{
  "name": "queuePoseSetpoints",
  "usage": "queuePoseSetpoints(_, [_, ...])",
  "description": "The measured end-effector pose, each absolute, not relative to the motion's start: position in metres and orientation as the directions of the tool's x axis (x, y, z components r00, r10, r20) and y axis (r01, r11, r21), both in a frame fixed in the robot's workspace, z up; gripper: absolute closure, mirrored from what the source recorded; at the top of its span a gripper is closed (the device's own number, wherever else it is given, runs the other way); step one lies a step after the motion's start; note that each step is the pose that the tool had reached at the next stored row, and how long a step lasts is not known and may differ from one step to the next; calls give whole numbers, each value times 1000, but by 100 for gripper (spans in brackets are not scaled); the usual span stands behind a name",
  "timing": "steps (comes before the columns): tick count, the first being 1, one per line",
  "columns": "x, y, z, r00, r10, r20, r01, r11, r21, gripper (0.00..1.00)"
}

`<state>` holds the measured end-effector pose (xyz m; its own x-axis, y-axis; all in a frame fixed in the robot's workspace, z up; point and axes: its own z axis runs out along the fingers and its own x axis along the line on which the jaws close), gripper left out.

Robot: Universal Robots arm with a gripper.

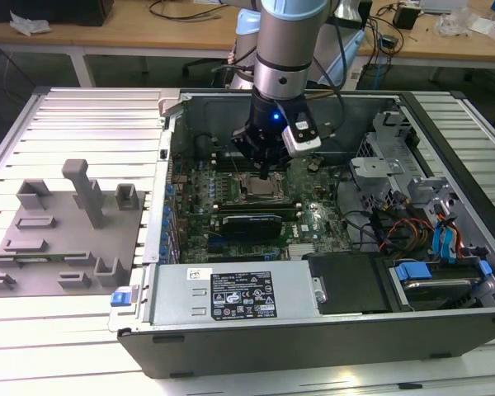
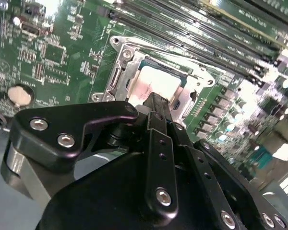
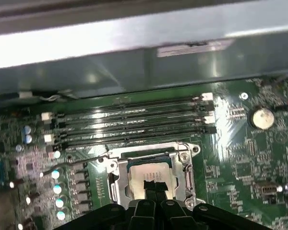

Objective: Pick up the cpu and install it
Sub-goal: 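Close the cpu cover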

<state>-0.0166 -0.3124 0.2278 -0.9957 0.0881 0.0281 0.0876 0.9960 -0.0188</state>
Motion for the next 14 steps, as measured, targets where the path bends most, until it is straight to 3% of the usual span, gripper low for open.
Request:
queuePoseSetpoints(7, [-16, -312, 228, -996, -88, 28, -89, 996, -19, 89])
queuePoseSetpoints(14, [-17, -312, 227, -995, -96, 19, -96, 995, -20, 89])
